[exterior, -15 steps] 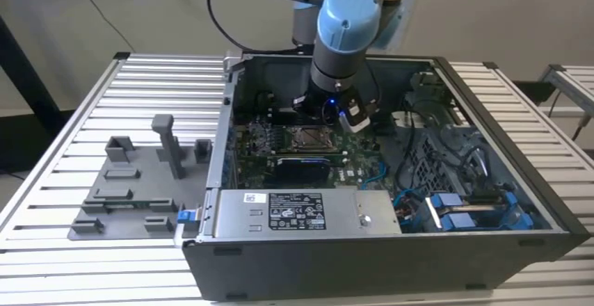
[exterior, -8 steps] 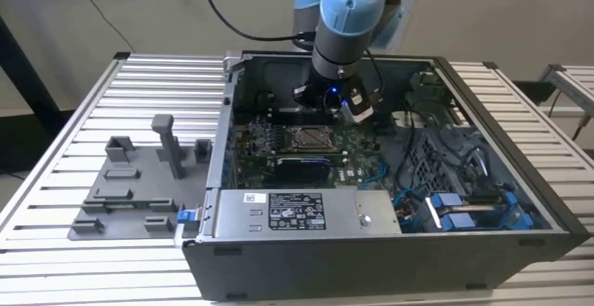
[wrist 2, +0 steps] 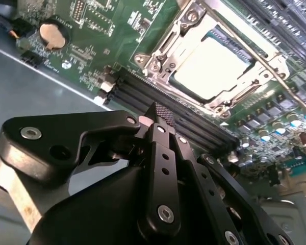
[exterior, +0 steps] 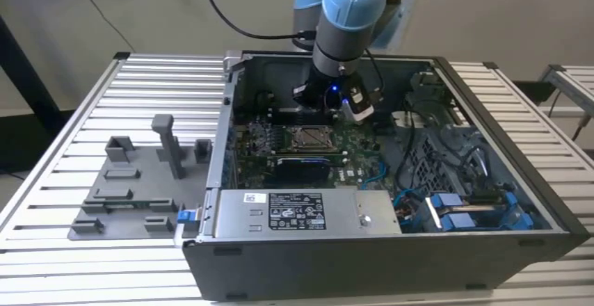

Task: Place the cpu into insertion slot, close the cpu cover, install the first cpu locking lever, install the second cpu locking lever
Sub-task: 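Install the first cpu locking lever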

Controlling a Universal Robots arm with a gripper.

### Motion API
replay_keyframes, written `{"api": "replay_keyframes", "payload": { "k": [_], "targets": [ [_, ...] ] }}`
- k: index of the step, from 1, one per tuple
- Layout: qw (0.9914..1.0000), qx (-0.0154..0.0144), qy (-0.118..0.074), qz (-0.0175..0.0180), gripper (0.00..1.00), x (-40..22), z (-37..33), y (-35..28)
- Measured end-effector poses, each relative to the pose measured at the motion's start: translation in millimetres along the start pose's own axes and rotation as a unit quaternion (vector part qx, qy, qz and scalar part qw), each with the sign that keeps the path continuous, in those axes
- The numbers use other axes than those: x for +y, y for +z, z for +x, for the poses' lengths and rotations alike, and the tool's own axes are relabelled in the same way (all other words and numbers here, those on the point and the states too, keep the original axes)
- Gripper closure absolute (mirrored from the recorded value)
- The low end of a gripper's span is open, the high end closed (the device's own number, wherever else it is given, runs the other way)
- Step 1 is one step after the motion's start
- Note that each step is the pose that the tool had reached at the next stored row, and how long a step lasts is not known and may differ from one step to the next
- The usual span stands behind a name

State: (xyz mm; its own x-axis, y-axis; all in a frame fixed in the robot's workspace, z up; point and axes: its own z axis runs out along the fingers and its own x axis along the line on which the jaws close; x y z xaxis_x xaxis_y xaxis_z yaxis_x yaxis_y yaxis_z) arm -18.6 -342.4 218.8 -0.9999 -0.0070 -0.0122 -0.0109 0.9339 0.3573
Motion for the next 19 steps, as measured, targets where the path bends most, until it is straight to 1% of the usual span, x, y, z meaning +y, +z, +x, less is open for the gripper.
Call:
{"api": "replay_keyframes", "payload": {
  "k": [1,2,5,9,10,14,16,19],
  "targets": [
    [0.99999,0.0017,0.001,0.0035,0.89,-0.1,0.0,-0.1],
    [0.99998,0.0028,0.001,0.0060,0.89,0.0,0.0,-0.3],
    [0.99992,0.0048,0.002,0.0117,0.89,0.8,-0.1,-2.4],
    [0.99972,0.0084,0.003,0.0219,0.89,1.3,-0.1,-3.7],
    [0.99967,0.0091,0.003,0.0236,0.89,1.7,0.0,-4.8],
    [0.99956,0.0105,0.004,0.0276,0.89,4.2,-0.1,-11.4],
    [0.99944,0.0114,0.004,0.0311,0.89,4.8,-0.2,-12.8],
    [0.99920,0.0133,0.005,0.0375,0.89,5.5,-0.2,-14.9]
  ]
}}
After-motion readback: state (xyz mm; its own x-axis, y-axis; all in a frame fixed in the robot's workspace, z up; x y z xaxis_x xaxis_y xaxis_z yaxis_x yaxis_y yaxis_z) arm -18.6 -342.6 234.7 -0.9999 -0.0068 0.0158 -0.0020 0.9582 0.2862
